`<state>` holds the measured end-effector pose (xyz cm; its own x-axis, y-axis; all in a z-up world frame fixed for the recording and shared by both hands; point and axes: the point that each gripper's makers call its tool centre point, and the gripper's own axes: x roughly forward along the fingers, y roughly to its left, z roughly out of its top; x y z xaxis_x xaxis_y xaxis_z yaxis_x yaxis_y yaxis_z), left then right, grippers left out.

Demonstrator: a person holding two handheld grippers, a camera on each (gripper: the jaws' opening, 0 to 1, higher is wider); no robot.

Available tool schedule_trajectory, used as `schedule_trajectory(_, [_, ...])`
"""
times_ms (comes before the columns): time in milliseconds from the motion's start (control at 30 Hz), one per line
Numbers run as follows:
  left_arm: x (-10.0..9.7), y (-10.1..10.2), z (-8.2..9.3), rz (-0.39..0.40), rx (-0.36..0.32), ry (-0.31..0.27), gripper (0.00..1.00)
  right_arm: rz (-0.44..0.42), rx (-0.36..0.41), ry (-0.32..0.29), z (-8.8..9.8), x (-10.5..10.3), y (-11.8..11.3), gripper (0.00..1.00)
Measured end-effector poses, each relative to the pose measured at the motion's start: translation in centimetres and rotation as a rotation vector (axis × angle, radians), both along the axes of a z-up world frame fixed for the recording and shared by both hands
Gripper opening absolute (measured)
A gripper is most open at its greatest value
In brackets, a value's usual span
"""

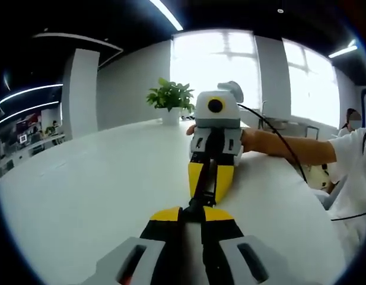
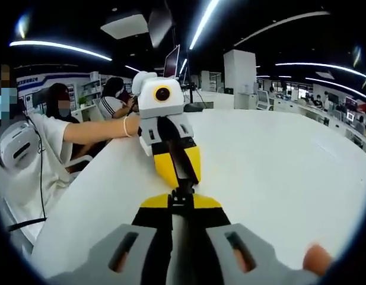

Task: Snap the two parts of the plastic buckle together until the buckle closes and remains connected.

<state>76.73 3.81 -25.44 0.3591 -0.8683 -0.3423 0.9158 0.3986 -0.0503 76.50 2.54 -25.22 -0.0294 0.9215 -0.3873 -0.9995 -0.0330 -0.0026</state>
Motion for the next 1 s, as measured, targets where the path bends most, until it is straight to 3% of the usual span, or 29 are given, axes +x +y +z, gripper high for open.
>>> schedule_trajectory(233, [-0.1,-0.1,0.0,0.011,-0.003,0.012,0.08,0.001,0.004,0.000,0.0,0.2,-0.1,0.07])
schedule_trajectory(267, [-0.8,-0.4,0.2,0.004,-0.029,0.044,0.08,-0.044,-0.004,0.022,-0.5,0.6,-0.1,0.06])
schedule_trajectory(367, [0.2,1.3,0.5,0.015,-0.015,0.010,0.08,-0.023,0.009,0.017,-0.5,0.7,0.0,0.07])
schedule_trajectory(433, [0.0,1.5,0.5,0.011,-0.016,0.004,0.09,-0.021,0.018,0.015,-0.7,0.9,0.1,0.08])
schedule_trajectory(500, [0.2,1.7,0.6,0.009,0.005,-0.062,0.10,-0.039,0.016,0.015,-0.8,0.8,0.2,0.10])
schedule_trajectory(567, [0.1,1.6,0.3,-0.005,-0.003,-0.050,0.11,-0.011,0.021,0.020,-0.7,0.5,0.1,0.12])
schedule_trajectory(600, [0.0,1.5,0.4,-0.019,0.001,-0.073,0.11,-0.006,0.018,0.025,-0.7,0.4,0.1,0.14])
schedule_trajectory(667, [-0.2,1.6,0.5,-0.007,0.003,-0.121,0.20,-0.012,0.015,0.023,-0.6,0.4,-0.1,0.22])
schedule_trajectory(733, [-0.3,1.8,0.5,0.003,0.001,-0.108,0.24,-0.029,0.016,0.020,-0.6,0.6,-0.2,0.24])
schedule_trajectory(767, [-1.0,1.6,0.3,0.001,0.002,-0.094,0.23,-0.037,0.016,0.017,-0.5,0.7,-0.4,0.24])
schedule_trajectory(1000, [-0.6,1.3,-0.1,-0.009,0.007,-0.066,0.21,-0.051,0.012,0.013,-0.3,1.0,-0.7,0.21])
